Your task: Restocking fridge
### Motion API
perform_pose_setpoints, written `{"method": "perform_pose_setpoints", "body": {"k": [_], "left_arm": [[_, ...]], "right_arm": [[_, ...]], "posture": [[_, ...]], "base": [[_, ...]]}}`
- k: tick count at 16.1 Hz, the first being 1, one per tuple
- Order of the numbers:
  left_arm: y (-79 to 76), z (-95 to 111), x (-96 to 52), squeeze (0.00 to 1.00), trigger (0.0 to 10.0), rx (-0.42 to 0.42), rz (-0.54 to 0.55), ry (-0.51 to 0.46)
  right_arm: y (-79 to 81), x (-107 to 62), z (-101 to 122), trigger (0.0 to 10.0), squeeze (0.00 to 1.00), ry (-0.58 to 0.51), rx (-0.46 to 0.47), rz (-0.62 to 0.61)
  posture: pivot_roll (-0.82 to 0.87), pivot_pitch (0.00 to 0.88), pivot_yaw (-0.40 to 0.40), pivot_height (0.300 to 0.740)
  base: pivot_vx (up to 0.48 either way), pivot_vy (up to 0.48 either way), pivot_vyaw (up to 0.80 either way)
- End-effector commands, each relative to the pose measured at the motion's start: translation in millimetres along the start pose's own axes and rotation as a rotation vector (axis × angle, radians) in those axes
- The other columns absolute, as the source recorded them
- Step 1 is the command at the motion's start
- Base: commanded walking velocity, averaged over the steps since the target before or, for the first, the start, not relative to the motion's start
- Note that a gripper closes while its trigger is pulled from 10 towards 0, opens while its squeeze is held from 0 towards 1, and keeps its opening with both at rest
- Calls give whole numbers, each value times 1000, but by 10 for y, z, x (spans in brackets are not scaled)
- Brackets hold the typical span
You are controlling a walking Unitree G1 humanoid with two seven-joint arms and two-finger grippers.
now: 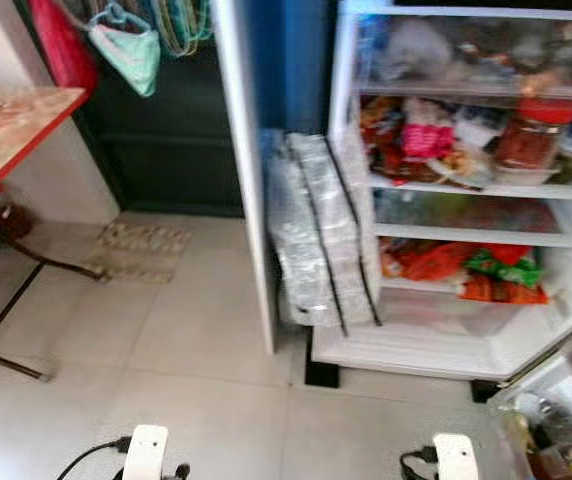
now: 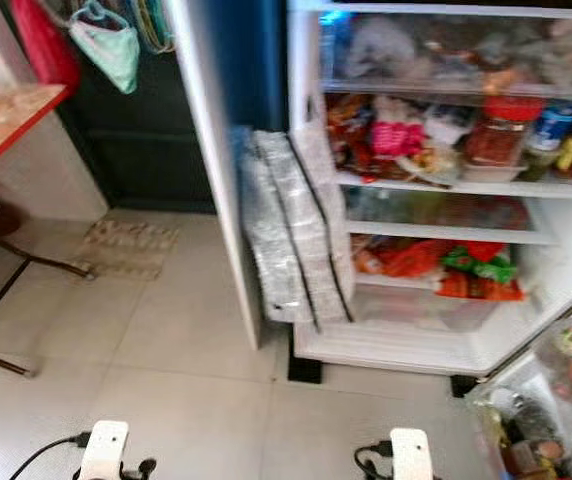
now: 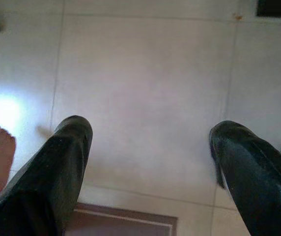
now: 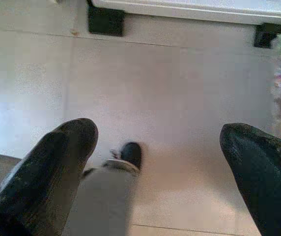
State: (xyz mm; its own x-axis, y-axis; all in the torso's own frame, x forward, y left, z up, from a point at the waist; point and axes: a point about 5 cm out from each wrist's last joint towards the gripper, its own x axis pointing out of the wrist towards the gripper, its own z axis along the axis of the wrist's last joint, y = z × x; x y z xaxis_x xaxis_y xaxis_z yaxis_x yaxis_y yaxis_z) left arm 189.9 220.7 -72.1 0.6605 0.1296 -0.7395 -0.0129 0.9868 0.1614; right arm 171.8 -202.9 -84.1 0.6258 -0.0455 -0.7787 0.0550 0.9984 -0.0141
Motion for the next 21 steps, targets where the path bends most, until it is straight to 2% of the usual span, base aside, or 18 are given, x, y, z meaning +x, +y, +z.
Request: {"method": "perform_pose_setpoints", "body": {"k": [1,8,12,15,18,21], "left_arm": [[21,-63,-12,0,10000,-9,13,32],[23,-58,-10,0,10000,-16,16,31],[24,-51,-8,0,10000,-14,13,30],[21,-44,-6,0,10000,-10,11,28],[9,-41,-5,0,10000,-7,7,27],[-3,-33,-3,0,10000,-7,4,24]], "right_arm": [[-31,-26,-98,10000,0,35,13,-13],[-37,-22,-96,10000,0,50,8,-11],[-34,-21,-98,10000,0,53,10,-11],[-30,-20,-99,10000,0,55,7,-8],[-31,-20,-98,10000,0,55,1,-7],[-30,-20,-88,10000,0,46,-1,-7]], "posture": [[-24,127,50,740],[-26,147,48,740],[-24,155,50,740],[-24,158,51,740],[-23,157,50,740],[-25,156,51,740]], "base": [[0,0,0],[0,63,-800],[0,412,-800],[0,96,-800],[0,480,-800],[0,480,-219]]}}
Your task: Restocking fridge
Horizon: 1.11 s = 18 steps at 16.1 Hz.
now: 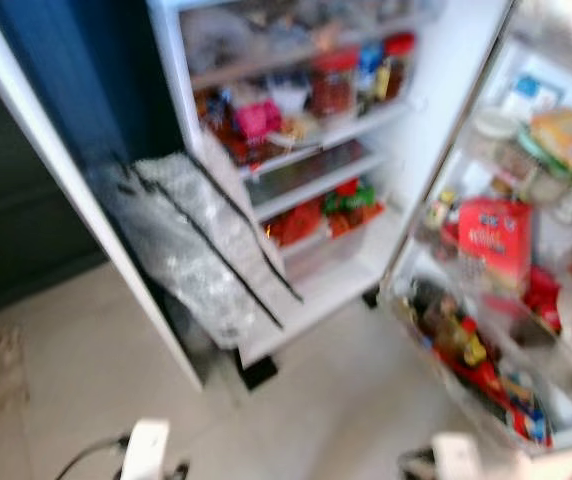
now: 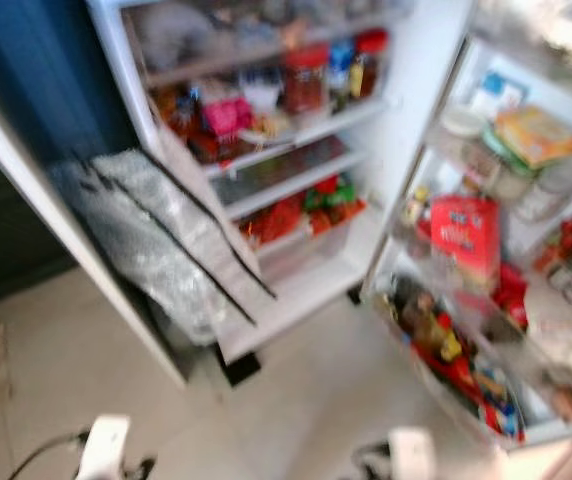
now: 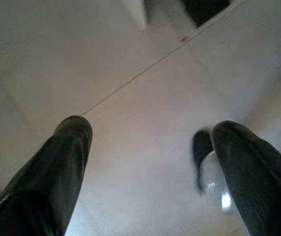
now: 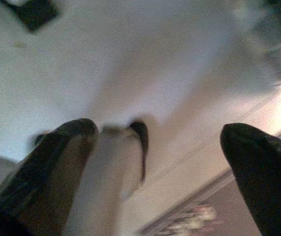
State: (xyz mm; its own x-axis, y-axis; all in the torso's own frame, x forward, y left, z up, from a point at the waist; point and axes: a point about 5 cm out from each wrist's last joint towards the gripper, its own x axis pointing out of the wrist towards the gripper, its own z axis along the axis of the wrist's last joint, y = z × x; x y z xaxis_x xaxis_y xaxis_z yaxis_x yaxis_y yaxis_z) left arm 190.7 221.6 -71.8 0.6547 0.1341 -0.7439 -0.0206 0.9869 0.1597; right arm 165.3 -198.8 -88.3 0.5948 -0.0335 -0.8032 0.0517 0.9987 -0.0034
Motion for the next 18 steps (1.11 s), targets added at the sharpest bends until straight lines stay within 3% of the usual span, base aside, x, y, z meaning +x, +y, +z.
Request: {"method": "perform_pose_setpoints", "body": {"k": [1,3,12,14,18], "left_arm": [[-14,-39,-6,0,10000,0,-1,16],[-21,-32,-5,0,10000,1,-2,12],[-78,-12,-1,0,10000,9,-20,0],[-83,-5,0,0,10000,12,-25,-4],[-108,9,4,0,10000,13,-32,-6]], "right_arm": [[-68,-10,-9,10000,0,5,-2,-18],[-69,-10,-7,10000,0,3,-3,-20],[-74,-12,-13,10000,0,5,-9,-25],[-83,-15,-24,10000,0,-1,33,-59],[-96,-15,-24,10000,0,0,51,-88]], "posture": [[-25,156,51,740],[-25,155,51,740],[-24,150,50,740],[-28,146,51,740],[-32,145,49,740]], "base": [[0,480,0],[0,399,0],[0,0,0],[0,0,0],[0,0,-788]]}}
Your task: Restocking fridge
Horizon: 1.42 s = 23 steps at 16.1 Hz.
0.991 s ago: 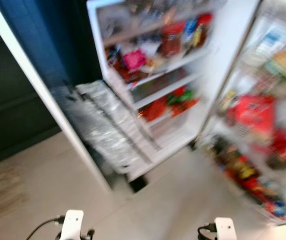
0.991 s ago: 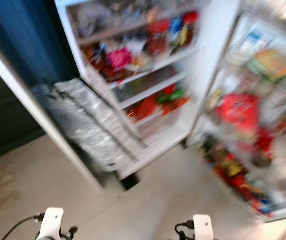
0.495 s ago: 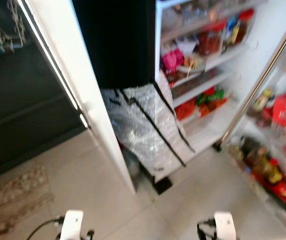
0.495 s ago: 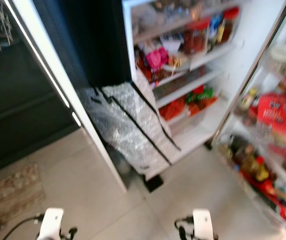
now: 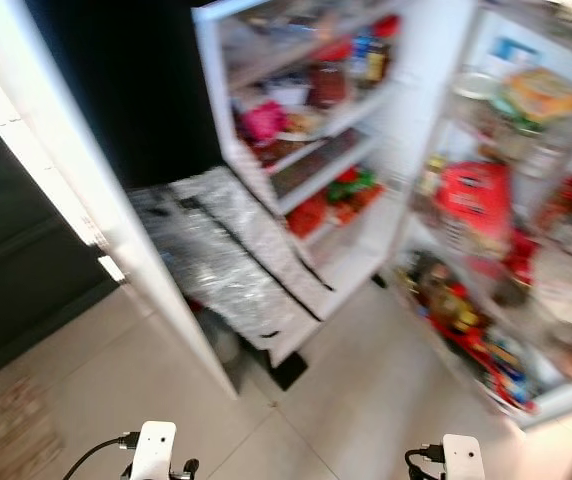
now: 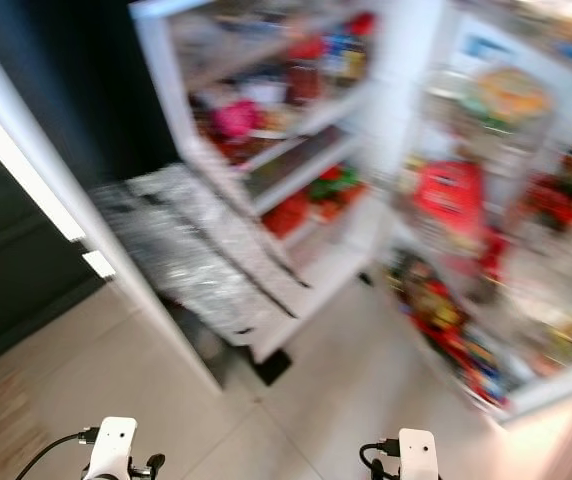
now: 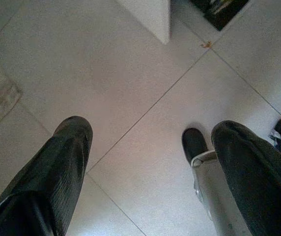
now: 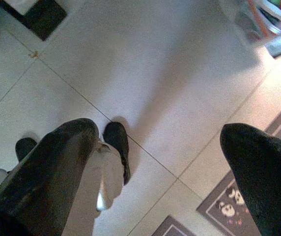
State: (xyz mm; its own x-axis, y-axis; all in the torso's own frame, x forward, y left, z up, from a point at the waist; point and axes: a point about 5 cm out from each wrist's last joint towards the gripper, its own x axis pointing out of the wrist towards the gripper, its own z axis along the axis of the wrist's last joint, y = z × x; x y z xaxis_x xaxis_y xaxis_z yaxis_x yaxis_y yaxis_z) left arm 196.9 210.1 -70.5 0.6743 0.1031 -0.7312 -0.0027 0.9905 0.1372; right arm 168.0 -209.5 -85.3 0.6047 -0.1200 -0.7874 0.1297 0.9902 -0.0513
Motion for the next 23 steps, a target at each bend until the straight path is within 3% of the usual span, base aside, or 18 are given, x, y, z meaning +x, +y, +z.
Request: {"method": "perform_pose_setpoints", "body": {"k": [1,7,12,13,14,16,20,22,23], "left_arm": [[6,-67,-16,0,10000,14,-1,23],[7,-88,-21,0,10000,18,0,30],[24,-92,-22,0,10000,21,5,33],[19,-85,-20,0,10000,24,2,31],[5,-77,-17,0,10000,43,-8,29],[-2,-77,-16,0,10000,38,-8,30],[13,-94,-21,0,10000,48,-6,37],[1,-98,-21,0,10000,53,-10,38],[-24,-89,-20,0,10000,93,-27,32]], "right_arm": [[9,-13,-66,10000,0,23,15,2],[0,-21,-41,10000,0,-27,26,-41],[-100,-94,-69,10000,0,-115,226,-379],[-386,-195,-152,10000,0,-153,281,-515],[-562,-261,-178,10000,0,-180,274,-586],[-692,-320,-175,10000,0,-200,309,-702],[-850,-395,-105,10000,0,-274,351,-792],[-956,-423,18,10000,0,-333,307,-812],[-981,-443,66,10000,0,-370,266,-804]], "posture": [[-31,148,49,740],[-38,149,50,740],[-53,148,48,740],[-56,146,48,740],[-58,144,49,740],[-56,141,49,740],[-54,128,49,740],[-59,114,48,740],[-58,112,47,740]], "base": [[0,0,-788],[0,0,-261],[0,0,0],[0,0,0],[0,0,0],[0,0,0],[0,0,0],[0,0,0],[0,0,0]]}}
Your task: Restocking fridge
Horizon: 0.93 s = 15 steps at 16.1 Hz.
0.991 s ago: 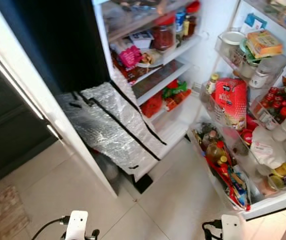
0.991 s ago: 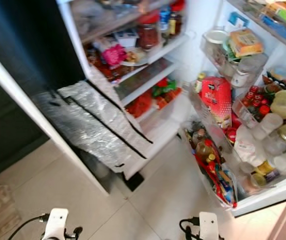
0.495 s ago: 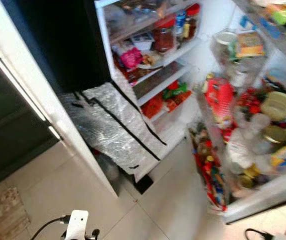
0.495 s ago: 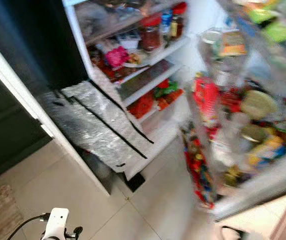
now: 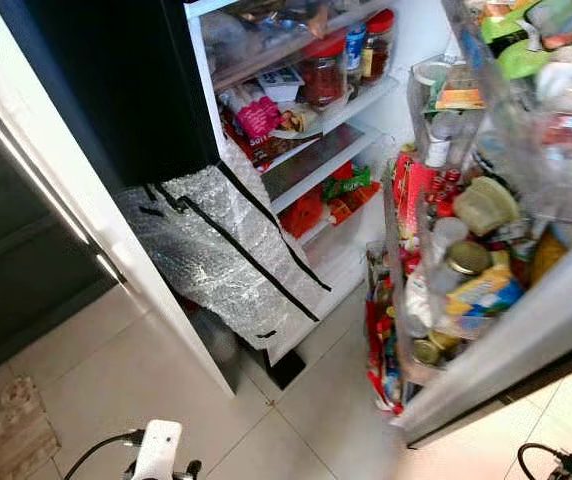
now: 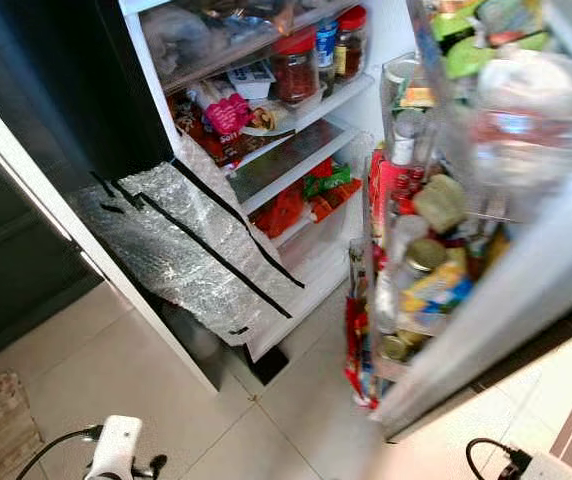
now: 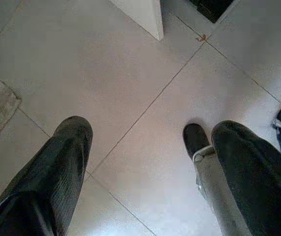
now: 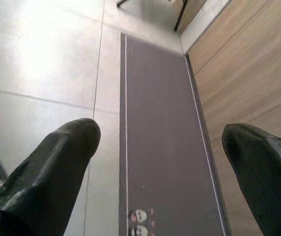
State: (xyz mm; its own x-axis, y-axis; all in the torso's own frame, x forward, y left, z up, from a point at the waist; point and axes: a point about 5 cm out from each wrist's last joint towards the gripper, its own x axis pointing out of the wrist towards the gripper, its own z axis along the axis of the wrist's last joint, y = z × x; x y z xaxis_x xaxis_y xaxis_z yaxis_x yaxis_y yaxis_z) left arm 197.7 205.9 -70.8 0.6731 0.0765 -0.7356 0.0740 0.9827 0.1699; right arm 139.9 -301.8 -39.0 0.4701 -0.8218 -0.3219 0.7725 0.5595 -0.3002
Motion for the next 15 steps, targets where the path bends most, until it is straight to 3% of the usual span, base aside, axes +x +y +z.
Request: {"method": "perform_pose_setpoints", "body": {"k": [1,4,6,7,12,13,15], "left_arm": [[6,-104,-25,0,10000,8,-1,33],[0,-123,-30,0,10000,5,0,39],[9,-140,-36,0,10000,9,3,42],[15,-146,-38,0,10000,12,3,45],[-6,-139,-34,0,10000,19,-6,43],[-7,-136,-34,0,10000,20,-6,42],[-7,-130,-32,0,10000,24,-8,40]], "right_arm": [[-50,-22,-30,10000,0,-8,-1,11],[-67,-3,68,10000,0,-70,16,24],[124,29,349,10000,0,-188,88,201],[263,61,647,10000,0,-297,128,339],[414,53,1062,10000,0,-402,259,475],[470,25,1120,10000,0,-410,269,534],[763,-151,1265,10000,0,-432,221,811]], "posture": [[-65,114,44,740],[-64,128,44,740],[-61,134,45,740],[-63,133,47,740],[-58,136,47,740],[-63,138,49,740],[-63,139,49,740]], "base": [[0,0,0],[0,0,0],[0,0,0],[0,0,0],[0,0,0],[0,0,0],[0,0,0]]}}
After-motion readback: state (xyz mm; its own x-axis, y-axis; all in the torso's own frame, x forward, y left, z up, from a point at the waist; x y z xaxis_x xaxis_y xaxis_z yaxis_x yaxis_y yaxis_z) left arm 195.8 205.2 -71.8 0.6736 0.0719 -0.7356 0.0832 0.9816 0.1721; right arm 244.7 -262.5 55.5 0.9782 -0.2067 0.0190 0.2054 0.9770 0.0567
